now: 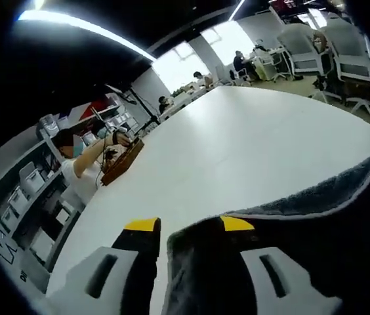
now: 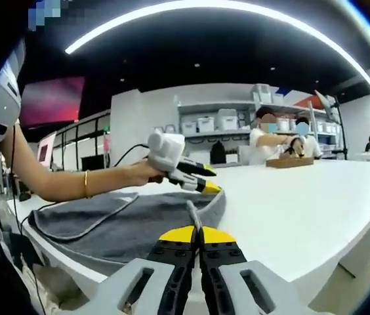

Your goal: Open the folded towel by lifting each exposed corner and separating the folded layers until the towel lies flat within the target outline without major curled edges

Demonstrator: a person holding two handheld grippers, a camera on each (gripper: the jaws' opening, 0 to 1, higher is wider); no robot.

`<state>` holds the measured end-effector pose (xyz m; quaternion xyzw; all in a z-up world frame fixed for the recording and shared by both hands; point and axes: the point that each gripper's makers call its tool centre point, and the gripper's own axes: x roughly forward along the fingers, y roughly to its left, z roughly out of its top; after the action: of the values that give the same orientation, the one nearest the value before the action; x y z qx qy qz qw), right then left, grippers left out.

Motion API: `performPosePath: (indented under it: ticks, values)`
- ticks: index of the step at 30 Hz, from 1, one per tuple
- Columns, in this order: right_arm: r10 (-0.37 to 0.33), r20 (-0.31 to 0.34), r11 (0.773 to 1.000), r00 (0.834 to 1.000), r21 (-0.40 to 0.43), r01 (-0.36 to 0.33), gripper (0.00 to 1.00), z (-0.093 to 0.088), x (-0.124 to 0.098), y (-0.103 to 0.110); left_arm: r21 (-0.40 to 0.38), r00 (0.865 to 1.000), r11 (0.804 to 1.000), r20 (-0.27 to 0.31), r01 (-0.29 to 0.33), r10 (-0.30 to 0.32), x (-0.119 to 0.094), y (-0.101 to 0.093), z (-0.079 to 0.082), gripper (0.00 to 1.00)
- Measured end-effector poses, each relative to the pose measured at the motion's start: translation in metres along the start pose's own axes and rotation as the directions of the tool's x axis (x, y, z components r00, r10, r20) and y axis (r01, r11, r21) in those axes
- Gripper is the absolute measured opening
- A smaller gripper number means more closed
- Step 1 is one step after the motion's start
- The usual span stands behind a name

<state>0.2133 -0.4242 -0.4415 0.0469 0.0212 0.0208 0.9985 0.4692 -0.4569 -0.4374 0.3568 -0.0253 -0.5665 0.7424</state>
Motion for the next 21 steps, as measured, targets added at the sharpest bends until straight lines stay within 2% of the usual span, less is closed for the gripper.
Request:
performPosePath:
  ticks: [2, 4, 7, 11, 21]
  values:
    - [-0.002, 0.0, 1.0, 1.0, 0.009, 0.002, 0.0, -0.001, 0.0, -0.001, 0.072, 1.0, 0.997, -0.026, -0.011, 0.013, 0.0, 0.0, 0.0, 0.34]
    - [-0.005, -0.001, 1.0, 1.0, 0.015, 0.005, 0.0, -0.002, 0.0, -0.002, 0.08, 1.0, 0.997, -0.028, -0.005, 0.008, 0.0, -0.001, -0.001, 0.31]
    - [-0.015, 0.002, 1.0, 1.0, 0.025, 0.015, 0.0, -0.002, -0.001, -0.005, 0.05, 1.0, 0.999, -0.031, 0.002, -0.001, -0.001, -0.003, -0.002, 0.31]
    - [-0.022, 0.015, 0.998, 1.0, 0.059, 0.021, 0.0, -0.003, -0.002, -0.008, 0.055, 0.997, 0.998, -0.07, -0.016, 0.02, 0.0, 0.005, -0.013, 0.29]
    - [-0.08, 0.03, 0.989, 0.996, 0.128, 0.076, 0.0, -0.006, -0.006, -0.019, 0.0, 0.995, 0.999, -0.09, -0.05, 0.05, 0.006, 0.022, -0.024, 0.26]
